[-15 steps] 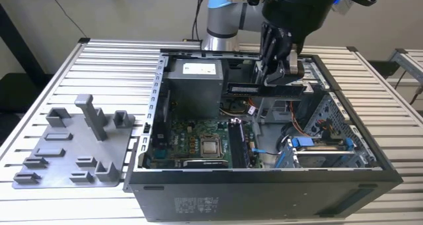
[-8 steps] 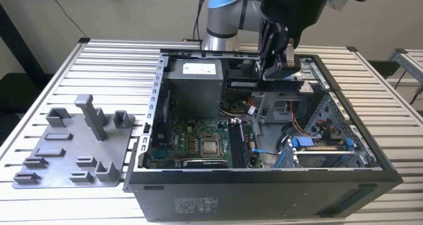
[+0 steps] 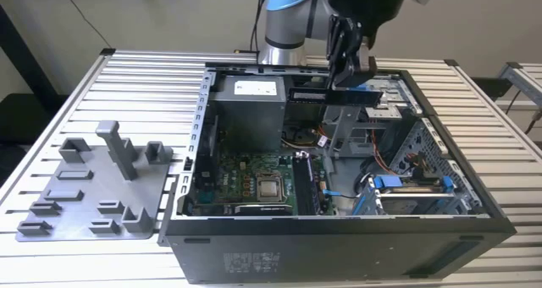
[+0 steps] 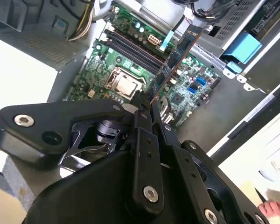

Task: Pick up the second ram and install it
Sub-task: 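Pick up the second ram and move it above second insertion slot, then insert the second ram into the second slot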

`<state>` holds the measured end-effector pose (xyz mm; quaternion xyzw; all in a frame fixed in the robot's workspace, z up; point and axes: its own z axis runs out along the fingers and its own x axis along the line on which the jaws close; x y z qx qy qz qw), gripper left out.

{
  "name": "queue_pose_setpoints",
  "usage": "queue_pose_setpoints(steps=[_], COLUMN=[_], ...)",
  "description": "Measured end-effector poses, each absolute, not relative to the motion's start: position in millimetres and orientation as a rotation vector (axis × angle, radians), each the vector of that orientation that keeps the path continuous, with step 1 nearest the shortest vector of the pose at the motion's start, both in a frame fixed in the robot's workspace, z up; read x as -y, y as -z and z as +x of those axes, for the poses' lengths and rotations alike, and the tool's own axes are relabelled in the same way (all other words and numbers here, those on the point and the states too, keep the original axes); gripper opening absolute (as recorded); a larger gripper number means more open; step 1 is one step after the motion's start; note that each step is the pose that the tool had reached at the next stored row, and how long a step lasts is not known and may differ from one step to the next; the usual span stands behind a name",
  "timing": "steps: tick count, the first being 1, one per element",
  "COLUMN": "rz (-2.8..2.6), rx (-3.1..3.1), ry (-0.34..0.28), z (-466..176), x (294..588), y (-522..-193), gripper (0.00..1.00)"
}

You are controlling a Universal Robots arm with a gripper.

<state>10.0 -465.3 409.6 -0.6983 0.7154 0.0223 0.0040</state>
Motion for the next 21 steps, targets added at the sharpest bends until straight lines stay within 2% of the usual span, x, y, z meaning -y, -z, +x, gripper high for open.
queue_pose_setpoints(steps=[21], rz=[-2.152], rx=[-2.254], ry=[-0.066], z=[7.6], x=[454.6], y=[-408.9], gripper=[0.14])
